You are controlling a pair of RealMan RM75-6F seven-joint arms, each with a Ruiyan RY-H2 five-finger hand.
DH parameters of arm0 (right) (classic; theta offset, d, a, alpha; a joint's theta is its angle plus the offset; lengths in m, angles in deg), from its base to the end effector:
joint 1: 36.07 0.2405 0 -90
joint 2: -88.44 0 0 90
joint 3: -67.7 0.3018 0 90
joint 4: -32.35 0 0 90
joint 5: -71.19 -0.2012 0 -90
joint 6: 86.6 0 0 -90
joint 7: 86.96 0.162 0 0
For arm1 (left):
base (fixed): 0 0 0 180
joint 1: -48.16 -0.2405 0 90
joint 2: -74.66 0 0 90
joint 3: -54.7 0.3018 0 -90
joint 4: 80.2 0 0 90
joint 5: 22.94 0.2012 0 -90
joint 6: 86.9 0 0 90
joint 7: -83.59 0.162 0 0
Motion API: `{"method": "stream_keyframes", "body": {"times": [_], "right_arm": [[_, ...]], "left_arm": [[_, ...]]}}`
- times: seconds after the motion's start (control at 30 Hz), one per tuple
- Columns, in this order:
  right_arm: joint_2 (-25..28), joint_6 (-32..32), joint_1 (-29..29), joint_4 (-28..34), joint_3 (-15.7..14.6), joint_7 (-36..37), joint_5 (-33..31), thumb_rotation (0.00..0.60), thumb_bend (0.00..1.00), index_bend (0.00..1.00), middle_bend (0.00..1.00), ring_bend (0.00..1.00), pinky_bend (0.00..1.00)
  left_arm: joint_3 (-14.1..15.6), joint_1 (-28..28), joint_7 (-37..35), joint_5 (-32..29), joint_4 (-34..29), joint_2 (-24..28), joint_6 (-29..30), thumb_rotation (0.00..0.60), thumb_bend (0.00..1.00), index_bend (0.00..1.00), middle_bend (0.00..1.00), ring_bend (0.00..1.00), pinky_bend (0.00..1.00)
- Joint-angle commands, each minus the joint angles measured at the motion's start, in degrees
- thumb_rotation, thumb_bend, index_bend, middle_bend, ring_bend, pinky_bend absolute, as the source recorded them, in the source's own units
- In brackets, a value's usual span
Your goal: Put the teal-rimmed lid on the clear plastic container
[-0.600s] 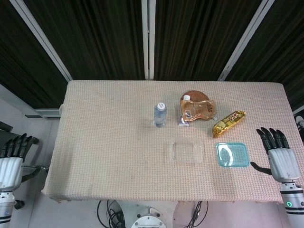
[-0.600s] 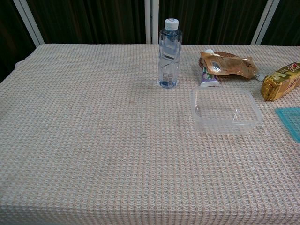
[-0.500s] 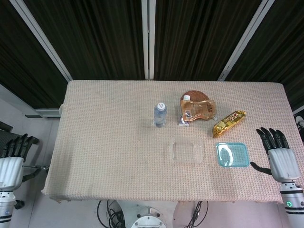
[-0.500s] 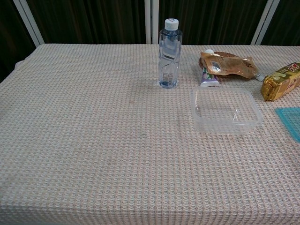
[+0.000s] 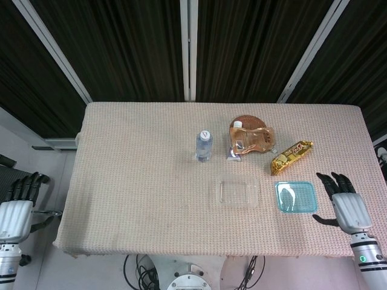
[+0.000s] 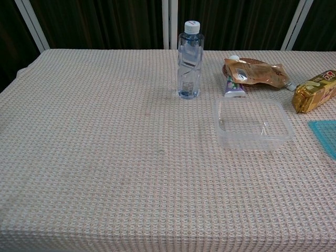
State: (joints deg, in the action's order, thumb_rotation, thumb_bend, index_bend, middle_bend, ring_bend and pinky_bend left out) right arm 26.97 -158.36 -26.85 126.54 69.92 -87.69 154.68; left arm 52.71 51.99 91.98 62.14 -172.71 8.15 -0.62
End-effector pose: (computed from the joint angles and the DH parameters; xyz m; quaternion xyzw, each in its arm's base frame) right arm -0.3510 -0.2216 0.1677 0.6448 -0.4342 0.3222 0.5403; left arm -0.3512 0.1922 0.1733 -0.6050 -0.3648 -0.3516 0.6142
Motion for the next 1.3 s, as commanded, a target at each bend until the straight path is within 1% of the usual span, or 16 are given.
{"method": "stream_keyframes", "body": {"times": [0.03, 0.23, 0.33, 0.53, 0.67, 1.0, 1.3], "right_arm": [[-0.6, 7.3, 3.7, -1.3, -0.3, 1.0, -3.1, 0.6, 0.01, 0.0, 0.13, 0.0, 0.0], [-3.6, 15.1, 7.9, -6.1, 0.4, 3.5, -5.8, 0.6, 0.01, 0.0, 0.13, 0.0, 0.0], [-5.1, 18.1, 9.5, -8.4, 0.4, 3.1, -7.1, 0.6, 0.01, 0.0, 0.13, 0.0, 0.0], [-6.9, 21.2, 11.4, -11.0, 0.4, 3.0, -8.5, 0.6, 0.01, 0.0, 0.12, 0.0, 0.0], [-7.8, 22.4, 12.3, -12.0, 0.3, 1.9, -9.2, 0.6, 0.0, 0.0, 0.1, 0.0, 0.0], [-9.8, 23.9, 13.5, -13.9, -0.4, 1.3, -9.7, 0.6, 0.0, 0.0, 0.11, 0.0, 0.0], [-10.5, 23.7, 13.8, -14.9, -0.7, 1.9, -9.8, 0.6, 0.0, 0.0, 0.19, 0.0, 0.0]], "left_arm": [[0.1, -0.1, 0.2, -0.1, -0.2, 0.1, 0.0, 0.6, 0.0, 0.03, 0.0, 0.0, 0.07], [0.2, -0.1, 0.8, -0.5, -1.2, 0.7, -0.6, 0.6, 0.0, 0.03, 0.0, 0.0, 0.07], [0.2, 0.0, 1.2, -0.6, -1.8, 1.1, -0.8, 0.6, 0.0, 0.03, 0.0, 0.0, 0.07], [0.3, 0.1, 2.2, -1.3, -3.0, 1.6, -1.6, 0.6, 0.0, 0.03, 0.0, 0.0, 0.07], [0.3, 0.3, 2.6, -1.5, -3.4, 1.8, -1.9, 0.6, 0.0, 0.03, 0.0, 0.0, 0.07], [0.4, 0.2, 2.8, -1.9, -3.7, 2.0, -2.2, 0.6, 0.0, 0.03, 0.0, 0.0, 0.07], [0.3, 0.4, 2.6, -2.2, -3.5, 1.9, -2.6, 0.6, 0.0, 0.03, 0.0, 0.0, 0.07]]}}
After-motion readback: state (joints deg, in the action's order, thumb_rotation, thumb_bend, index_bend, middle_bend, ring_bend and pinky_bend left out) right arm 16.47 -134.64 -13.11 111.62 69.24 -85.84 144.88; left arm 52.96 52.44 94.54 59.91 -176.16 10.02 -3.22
